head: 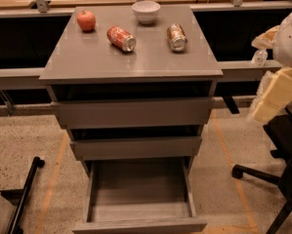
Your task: Place coke can into bottom drawer
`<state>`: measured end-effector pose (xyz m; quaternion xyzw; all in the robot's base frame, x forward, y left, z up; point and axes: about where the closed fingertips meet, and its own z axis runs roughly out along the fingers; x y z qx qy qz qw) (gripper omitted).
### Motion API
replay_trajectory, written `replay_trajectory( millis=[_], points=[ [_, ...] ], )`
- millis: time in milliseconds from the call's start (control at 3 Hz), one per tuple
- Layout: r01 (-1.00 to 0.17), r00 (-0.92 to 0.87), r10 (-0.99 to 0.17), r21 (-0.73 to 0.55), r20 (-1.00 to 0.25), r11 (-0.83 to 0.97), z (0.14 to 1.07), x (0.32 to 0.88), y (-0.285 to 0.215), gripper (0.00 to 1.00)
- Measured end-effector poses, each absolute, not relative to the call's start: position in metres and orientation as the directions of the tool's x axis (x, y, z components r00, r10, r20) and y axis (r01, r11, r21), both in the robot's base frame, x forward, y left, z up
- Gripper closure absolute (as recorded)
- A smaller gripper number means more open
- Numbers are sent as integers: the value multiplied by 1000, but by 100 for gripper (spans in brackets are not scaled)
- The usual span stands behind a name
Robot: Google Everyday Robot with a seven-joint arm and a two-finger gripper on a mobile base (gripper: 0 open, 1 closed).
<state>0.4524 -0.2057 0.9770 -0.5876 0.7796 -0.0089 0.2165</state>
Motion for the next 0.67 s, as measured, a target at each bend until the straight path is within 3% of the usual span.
replay_trajectory(
  millis=[333, 667],
  points=[
    [-903, -117, -867, -312, -484, 296, 979, 490, -172, 0],
    [-898, -104, -855, -322, -507, 300, 981, 495, -167, 0]
  ],
)
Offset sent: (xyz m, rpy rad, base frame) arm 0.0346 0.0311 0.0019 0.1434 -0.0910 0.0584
